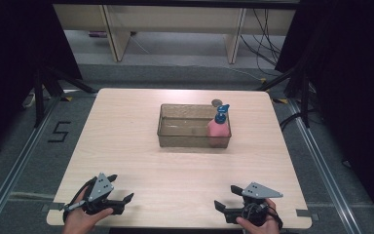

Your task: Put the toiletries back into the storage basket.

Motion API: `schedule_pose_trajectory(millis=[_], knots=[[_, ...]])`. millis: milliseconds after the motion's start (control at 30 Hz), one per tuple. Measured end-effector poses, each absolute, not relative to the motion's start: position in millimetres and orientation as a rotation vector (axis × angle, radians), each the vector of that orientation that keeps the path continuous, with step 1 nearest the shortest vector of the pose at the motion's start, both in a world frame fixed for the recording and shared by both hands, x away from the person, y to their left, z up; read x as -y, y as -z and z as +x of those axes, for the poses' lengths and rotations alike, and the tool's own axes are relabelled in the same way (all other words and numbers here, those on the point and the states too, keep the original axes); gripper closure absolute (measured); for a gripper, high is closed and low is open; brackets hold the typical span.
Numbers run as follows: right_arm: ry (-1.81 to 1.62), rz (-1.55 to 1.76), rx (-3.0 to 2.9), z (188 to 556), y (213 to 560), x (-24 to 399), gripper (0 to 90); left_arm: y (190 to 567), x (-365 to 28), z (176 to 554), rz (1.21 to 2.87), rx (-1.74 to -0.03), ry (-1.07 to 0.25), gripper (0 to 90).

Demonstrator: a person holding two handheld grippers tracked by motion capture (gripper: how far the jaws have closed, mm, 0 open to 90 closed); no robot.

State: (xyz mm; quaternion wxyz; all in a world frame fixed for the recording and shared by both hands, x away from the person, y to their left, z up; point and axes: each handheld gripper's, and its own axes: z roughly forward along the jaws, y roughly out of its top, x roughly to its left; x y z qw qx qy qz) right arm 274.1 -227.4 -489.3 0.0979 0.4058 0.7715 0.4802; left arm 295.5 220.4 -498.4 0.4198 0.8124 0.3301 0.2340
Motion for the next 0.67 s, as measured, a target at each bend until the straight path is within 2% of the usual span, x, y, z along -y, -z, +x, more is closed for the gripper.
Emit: schedule_pose_trajectory(millis=[667], knots=[[-1.406,1.173,-2.287,276.3,489.4,229.5,16.3,497.8,-220.9,295.8,2.056,-0.816,-0.588,14.9]])
